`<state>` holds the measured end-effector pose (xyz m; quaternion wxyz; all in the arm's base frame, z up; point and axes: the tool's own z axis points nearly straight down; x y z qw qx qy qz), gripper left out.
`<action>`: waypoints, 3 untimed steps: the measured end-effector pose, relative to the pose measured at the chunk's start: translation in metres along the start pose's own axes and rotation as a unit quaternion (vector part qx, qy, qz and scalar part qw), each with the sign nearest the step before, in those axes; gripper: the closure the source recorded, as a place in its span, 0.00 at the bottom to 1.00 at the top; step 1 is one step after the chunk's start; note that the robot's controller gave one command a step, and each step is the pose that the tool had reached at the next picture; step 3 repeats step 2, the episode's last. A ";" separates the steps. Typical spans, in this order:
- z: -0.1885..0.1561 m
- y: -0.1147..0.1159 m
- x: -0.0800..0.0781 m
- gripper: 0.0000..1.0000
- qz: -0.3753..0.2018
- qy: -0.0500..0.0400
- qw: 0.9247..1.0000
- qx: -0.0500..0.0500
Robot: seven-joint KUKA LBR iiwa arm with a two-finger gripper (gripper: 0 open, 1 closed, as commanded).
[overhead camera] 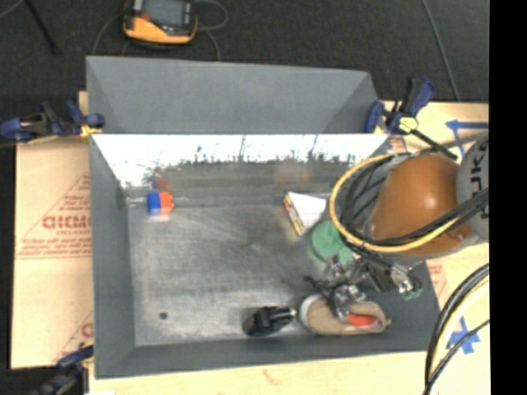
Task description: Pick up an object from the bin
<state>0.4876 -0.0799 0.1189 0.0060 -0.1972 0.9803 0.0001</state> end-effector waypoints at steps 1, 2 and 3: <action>-0.039 0.001 -0.001 1.00 -0.007 0.003 1.000 0.001; -0.013 -0.006 -0.005 1.00 -0.002 0.002 1.000 -0.002; -0.013 -0.006 -0.005 1.00 -0.002 0.002 1.000 -0.002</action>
Offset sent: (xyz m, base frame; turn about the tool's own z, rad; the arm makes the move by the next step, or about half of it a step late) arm 0.0069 -0.0087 0.0039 0.0032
